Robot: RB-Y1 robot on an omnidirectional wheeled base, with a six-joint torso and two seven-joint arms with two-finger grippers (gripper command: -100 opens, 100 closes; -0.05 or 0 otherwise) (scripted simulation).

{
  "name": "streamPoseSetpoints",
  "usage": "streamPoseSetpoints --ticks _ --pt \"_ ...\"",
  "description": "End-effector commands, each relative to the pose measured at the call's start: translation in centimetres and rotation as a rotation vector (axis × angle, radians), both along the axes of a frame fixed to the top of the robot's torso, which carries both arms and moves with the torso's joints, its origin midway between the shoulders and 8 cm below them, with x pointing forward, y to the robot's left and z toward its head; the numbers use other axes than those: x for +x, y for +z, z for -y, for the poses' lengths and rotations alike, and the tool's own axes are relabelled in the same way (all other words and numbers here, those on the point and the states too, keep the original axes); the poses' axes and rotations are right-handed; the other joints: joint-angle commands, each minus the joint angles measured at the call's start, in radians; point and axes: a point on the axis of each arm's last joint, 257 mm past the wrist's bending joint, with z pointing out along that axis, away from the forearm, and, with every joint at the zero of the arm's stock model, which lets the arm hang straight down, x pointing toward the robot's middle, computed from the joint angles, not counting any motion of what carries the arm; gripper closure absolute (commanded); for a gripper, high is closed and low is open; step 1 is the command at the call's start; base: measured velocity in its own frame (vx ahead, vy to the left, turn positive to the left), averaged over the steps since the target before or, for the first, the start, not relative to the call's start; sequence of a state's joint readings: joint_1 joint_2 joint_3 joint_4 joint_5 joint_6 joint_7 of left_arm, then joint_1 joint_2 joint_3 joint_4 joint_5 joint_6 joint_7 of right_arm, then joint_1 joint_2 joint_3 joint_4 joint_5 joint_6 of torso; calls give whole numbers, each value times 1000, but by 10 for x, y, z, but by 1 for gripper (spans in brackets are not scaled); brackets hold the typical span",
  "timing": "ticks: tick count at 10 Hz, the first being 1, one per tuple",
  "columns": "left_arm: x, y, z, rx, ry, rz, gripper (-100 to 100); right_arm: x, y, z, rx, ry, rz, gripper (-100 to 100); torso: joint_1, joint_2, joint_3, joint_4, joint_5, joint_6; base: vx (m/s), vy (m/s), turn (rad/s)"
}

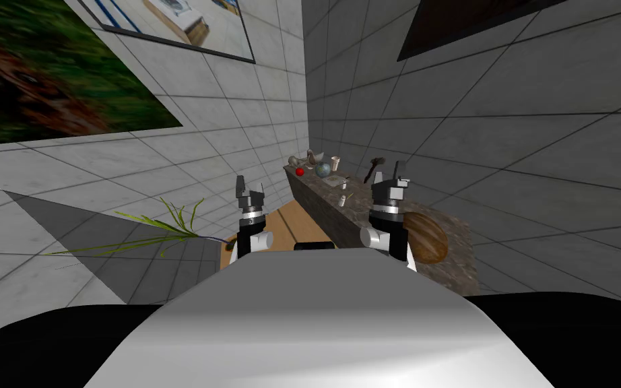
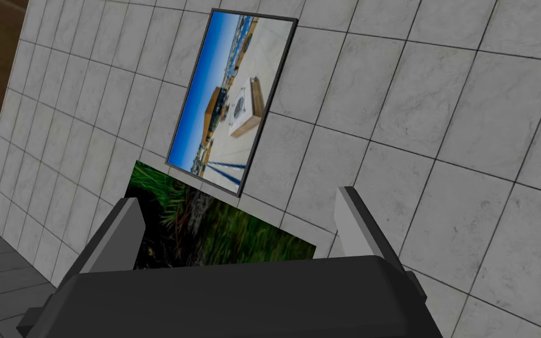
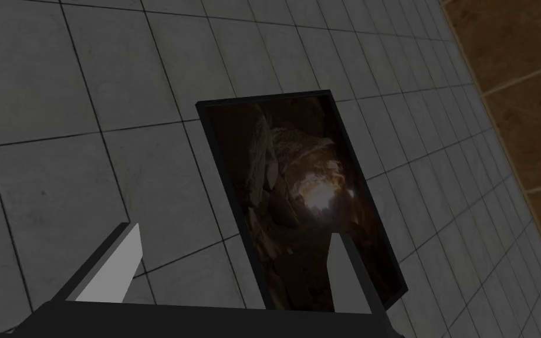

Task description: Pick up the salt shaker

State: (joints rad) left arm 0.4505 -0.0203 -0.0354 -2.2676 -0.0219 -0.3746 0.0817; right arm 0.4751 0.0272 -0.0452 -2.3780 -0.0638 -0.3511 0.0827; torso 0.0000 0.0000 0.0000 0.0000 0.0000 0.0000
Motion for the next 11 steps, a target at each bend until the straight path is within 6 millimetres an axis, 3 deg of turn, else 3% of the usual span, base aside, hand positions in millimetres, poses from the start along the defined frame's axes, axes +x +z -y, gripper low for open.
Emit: streamPoseSetpoints --ticks 1,6,7,8,9,10,11 --pt "0 0 0 0 0 0 0 2 -5 -5 -61 3 -26 -100 0 0 0 0 0 0 -9 24 80" --pt "0 0 0 0 0 0 0 7 -50 -16 -365 -42 -197 -100 6 1 1 0 1 0 -20 75 146" --pt "0 0 0 0 0 0 0 7 -51 -19 -392 -43 -200 -100 7 2 1 0 2 0 -18 84 61" --pt "0 0 0 0 0 0 0 6 -66 -19 -467 -56 -247 -100 6 2 1 0 1 0 -8 85 138" --pt "0 0 0 0 0 0 0 7 -66 -20 -478 -59 -248 -100 6 1 1 0 1 0 -3 57 82" --pt "0 0 0 0 0 0 0 5 -83 -19 -558 -74 -299 -100 4 1 1 0 1 0 -9 61 169" --pt "0 0 0 0 0 0 0 5 -84 -20 -569 -77 -300 -100 4 1 1 0 1 0 -3 52 74"
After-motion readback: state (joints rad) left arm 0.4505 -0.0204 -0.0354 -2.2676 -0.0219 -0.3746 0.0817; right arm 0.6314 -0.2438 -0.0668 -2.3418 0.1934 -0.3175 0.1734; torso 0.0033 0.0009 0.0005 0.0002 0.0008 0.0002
